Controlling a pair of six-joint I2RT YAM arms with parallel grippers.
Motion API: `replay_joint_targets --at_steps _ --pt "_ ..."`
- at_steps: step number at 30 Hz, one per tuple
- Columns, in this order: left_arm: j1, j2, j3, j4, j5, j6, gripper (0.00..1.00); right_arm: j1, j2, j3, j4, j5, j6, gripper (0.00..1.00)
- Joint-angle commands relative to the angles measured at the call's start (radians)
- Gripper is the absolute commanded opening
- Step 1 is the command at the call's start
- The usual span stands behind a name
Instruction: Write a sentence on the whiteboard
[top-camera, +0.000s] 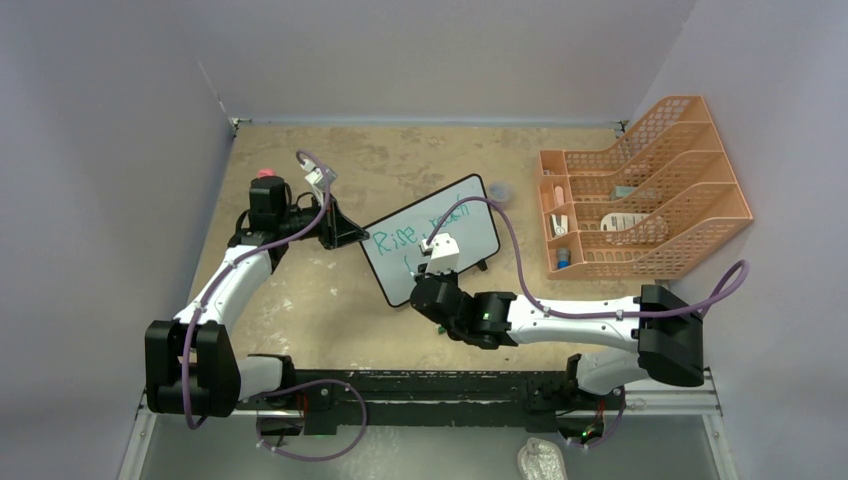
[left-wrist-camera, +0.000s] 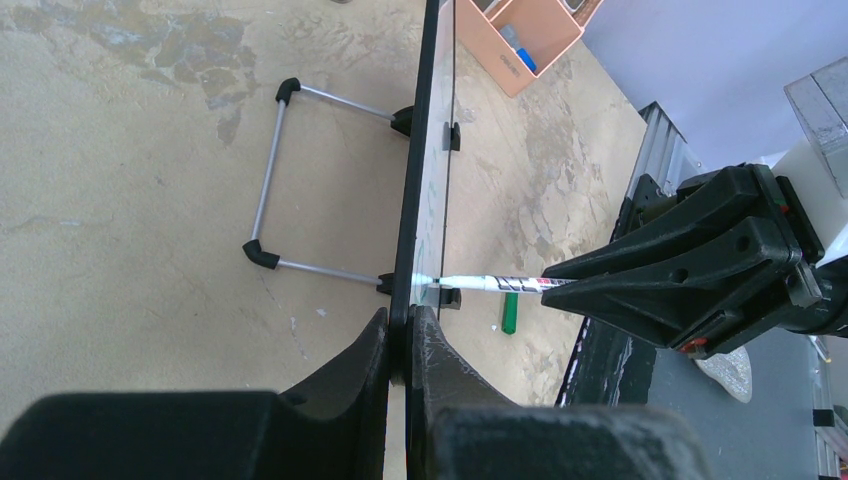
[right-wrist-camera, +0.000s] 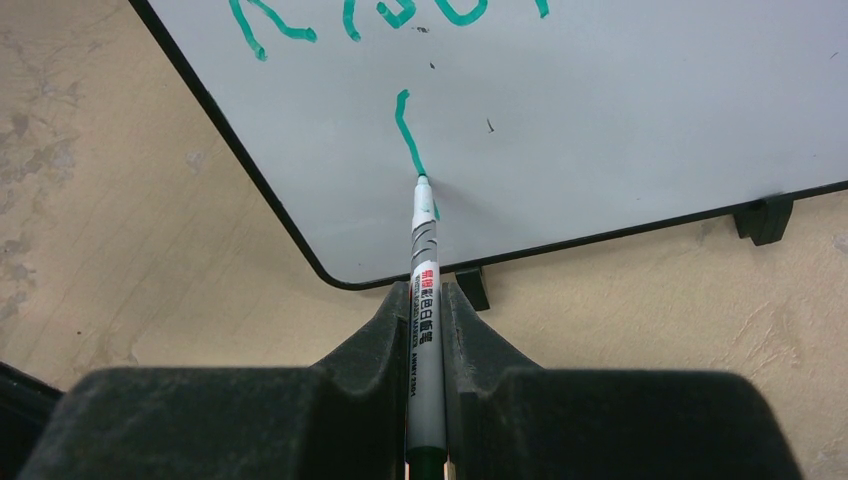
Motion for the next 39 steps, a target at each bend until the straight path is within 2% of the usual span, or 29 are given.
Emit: replay_joint_targets --at_steps 1,20,39 --pt "-0.001 0.009 0.029 -0.001 -0.018 0.029 0.0 -0.017 -0.007 0.029 0.037 0.069 -0.01 0.0" --pt "-0.001 0.01 0.03 -0.002 -0.015 0.029 0.0 -0.039 -0.025 0.031 0.037 0.094 -0.022 0.0" --pt "-0.001 0.011 0.03 -0.004 -0.025 0.031 0.0 -0.04 -0.037 -0.015 -0.006 0.044 0.036 0.0"
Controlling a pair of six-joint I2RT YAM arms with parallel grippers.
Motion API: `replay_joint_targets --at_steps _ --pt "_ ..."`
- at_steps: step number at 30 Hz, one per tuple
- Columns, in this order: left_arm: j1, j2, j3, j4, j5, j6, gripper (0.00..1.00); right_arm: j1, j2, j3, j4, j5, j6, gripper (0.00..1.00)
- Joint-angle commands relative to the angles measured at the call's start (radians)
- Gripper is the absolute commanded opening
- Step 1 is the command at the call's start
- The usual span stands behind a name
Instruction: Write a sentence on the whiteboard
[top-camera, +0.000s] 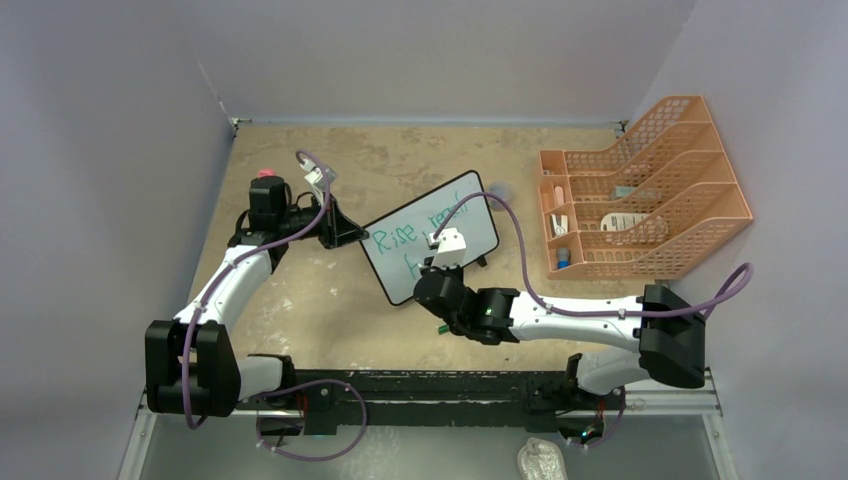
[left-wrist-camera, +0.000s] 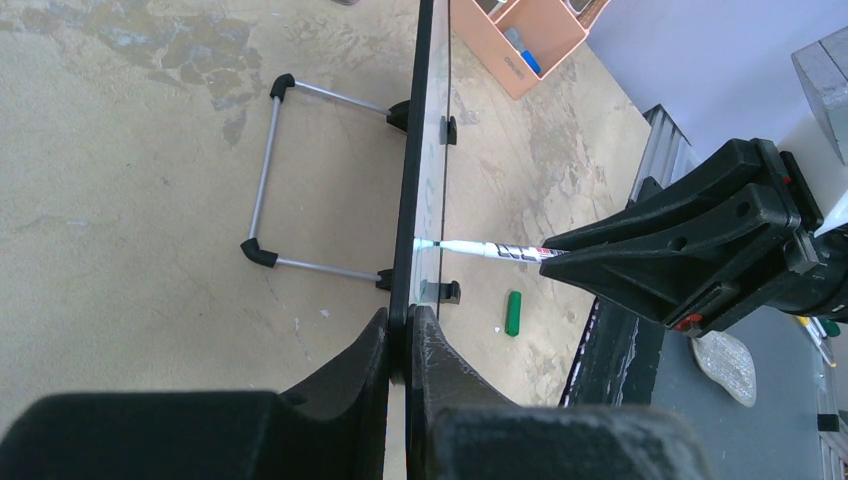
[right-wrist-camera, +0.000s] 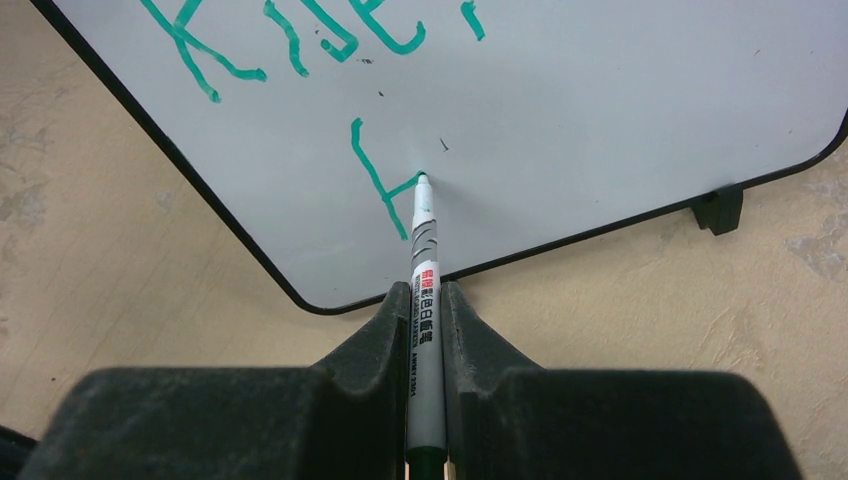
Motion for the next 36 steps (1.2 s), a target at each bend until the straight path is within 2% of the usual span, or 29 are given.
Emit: replay_joint_targets --at_steps 1,36 --pt "-0.001 0.01 0.031 -0.006 -0.018 0.031 0.0 -0.007 -0.027 -0.016 -0.011 0.003 0.039 0.0" --pt "-0.001 0.012 0.032 -0.009 -0.023 0.033 0.0 -0.007 -0.001 -0.046 -0.046 -0.03 0.073 0.0"
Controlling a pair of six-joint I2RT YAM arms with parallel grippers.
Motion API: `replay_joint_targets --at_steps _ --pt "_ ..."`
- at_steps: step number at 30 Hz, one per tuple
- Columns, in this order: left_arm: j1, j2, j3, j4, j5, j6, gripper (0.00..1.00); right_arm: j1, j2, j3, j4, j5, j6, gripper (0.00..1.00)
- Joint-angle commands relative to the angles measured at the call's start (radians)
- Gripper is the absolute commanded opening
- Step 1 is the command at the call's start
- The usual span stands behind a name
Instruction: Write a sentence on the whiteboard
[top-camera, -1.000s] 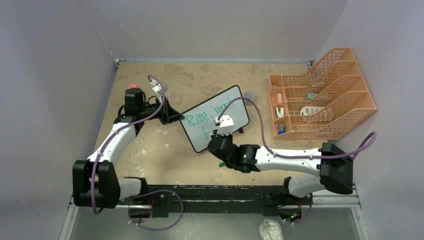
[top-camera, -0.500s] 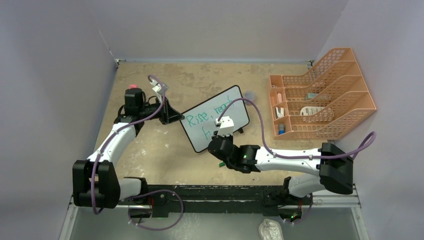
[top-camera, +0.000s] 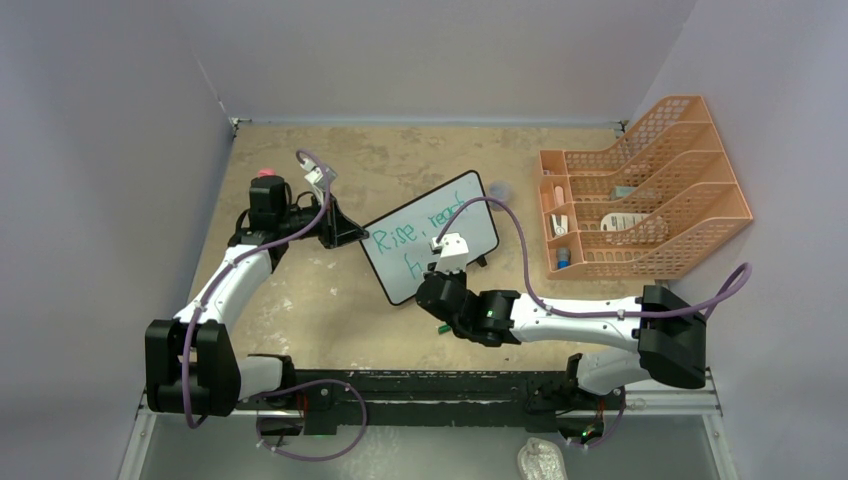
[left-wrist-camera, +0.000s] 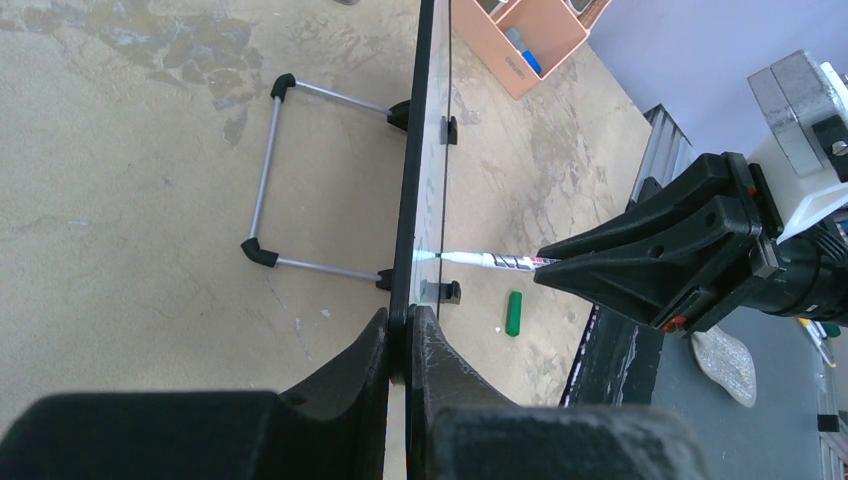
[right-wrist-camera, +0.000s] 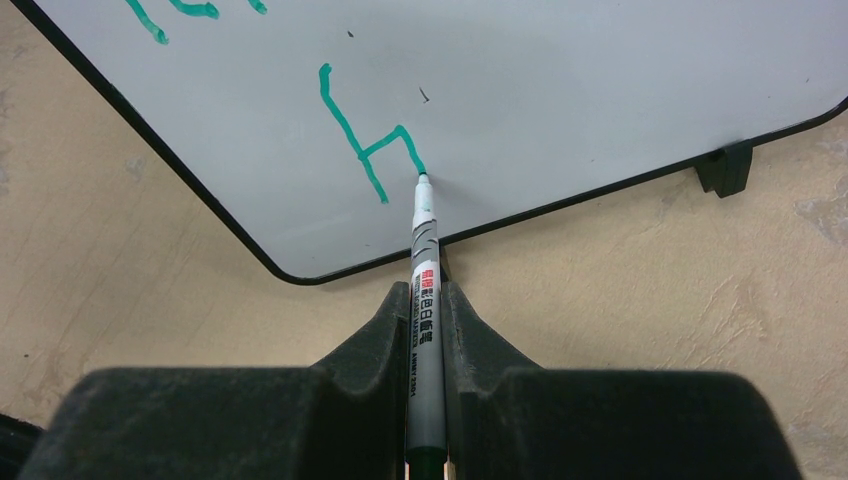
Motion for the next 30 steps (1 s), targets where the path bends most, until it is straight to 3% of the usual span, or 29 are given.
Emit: replay_joint_targets --at_steps 1,20,30 --pt "-0.002 0.01 0.029 -0.006 -0.02 0.034 0.0 -0.005 0.004 -0.012 -0.011 0.004 0.023 0.0" --pt "-0.001 0.015 0.03 -0.005 -0.019 0.034 0.0 -0.005 -0.128 -0.01 0.051 0.017 -0.067 0.0" --pt "-0.001 0.017 0.03 -0.006 -0.021 0.035 0.0 -0.033 -0.103 -0.012 0.073 0.024 -0.077 0.0"
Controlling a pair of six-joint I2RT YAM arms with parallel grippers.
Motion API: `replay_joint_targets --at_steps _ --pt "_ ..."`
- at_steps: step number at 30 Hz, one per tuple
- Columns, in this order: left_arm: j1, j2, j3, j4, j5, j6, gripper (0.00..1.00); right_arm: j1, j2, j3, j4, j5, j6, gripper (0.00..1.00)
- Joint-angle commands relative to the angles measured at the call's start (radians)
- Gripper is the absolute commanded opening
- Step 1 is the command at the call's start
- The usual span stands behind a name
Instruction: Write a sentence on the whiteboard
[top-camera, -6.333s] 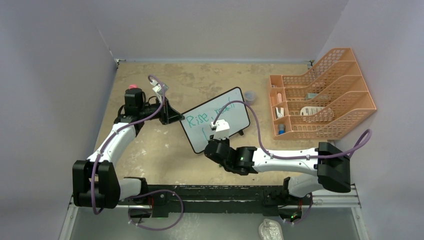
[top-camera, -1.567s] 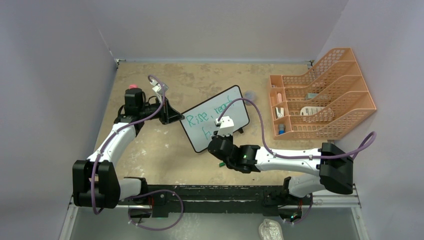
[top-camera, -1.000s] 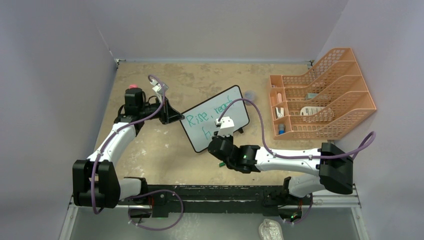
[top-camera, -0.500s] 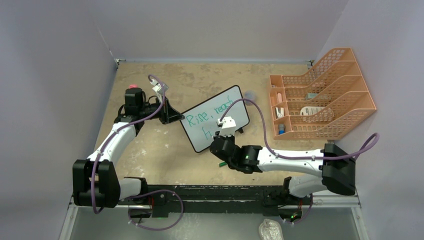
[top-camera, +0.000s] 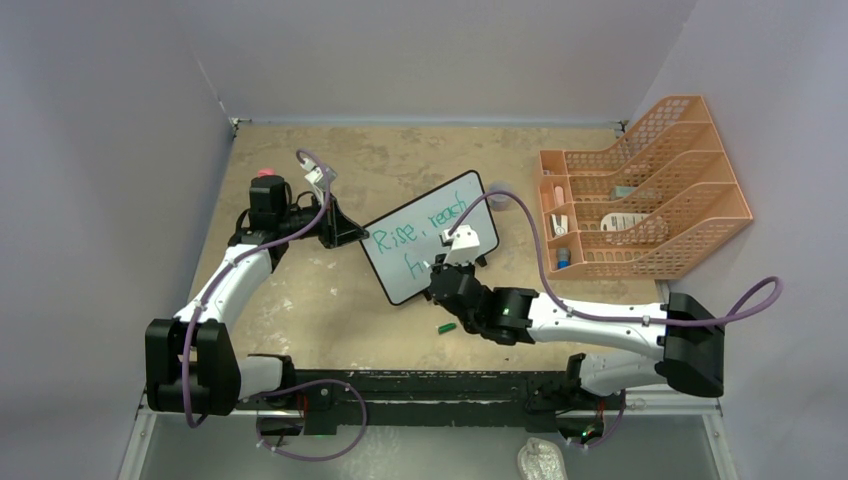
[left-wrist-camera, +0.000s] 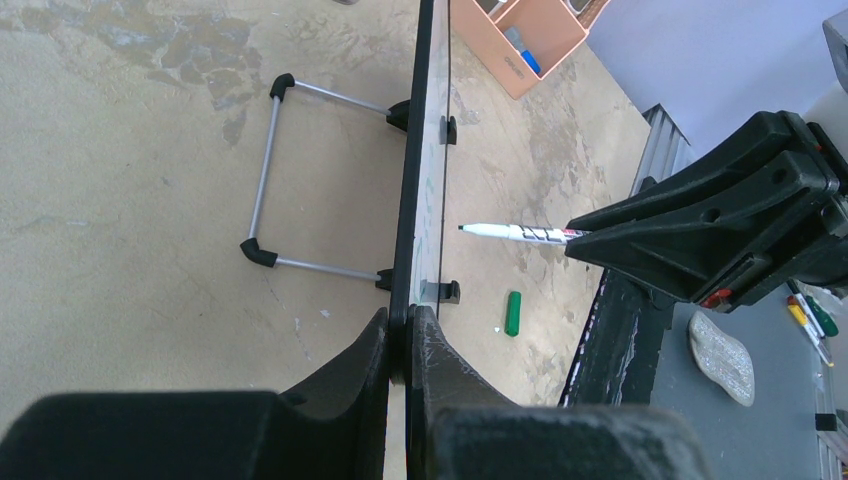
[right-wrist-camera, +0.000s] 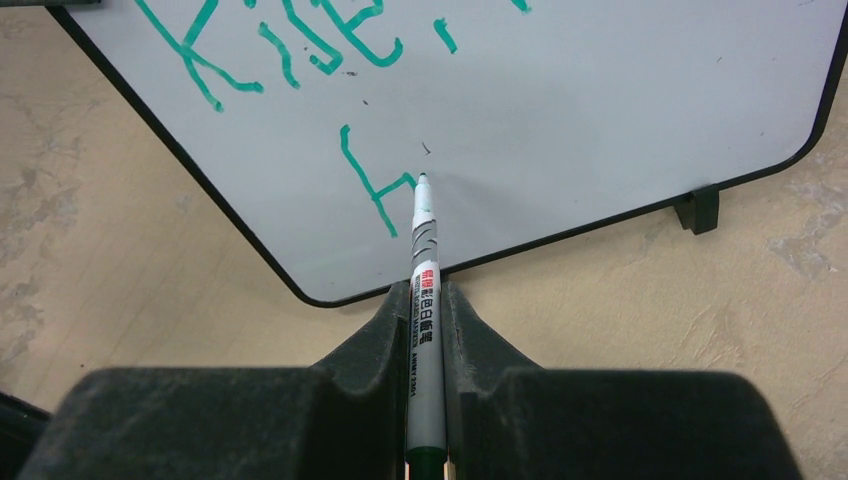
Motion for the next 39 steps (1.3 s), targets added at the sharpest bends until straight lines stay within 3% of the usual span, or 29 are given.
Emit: replay_joint_targets --at_steps 1,39 --pt "-0.001 0.013 0.028 -0.006 -0.022 0.036 0.0 -0.019 0.002 0.006 0.041 0.03 -0.022 0.0" --pt "-0.001 0.015 0.029 -0.008 -0.016 0.035 0.0 -0.043 0.057 0.032 0.124 0.001 -0.076 0.0"
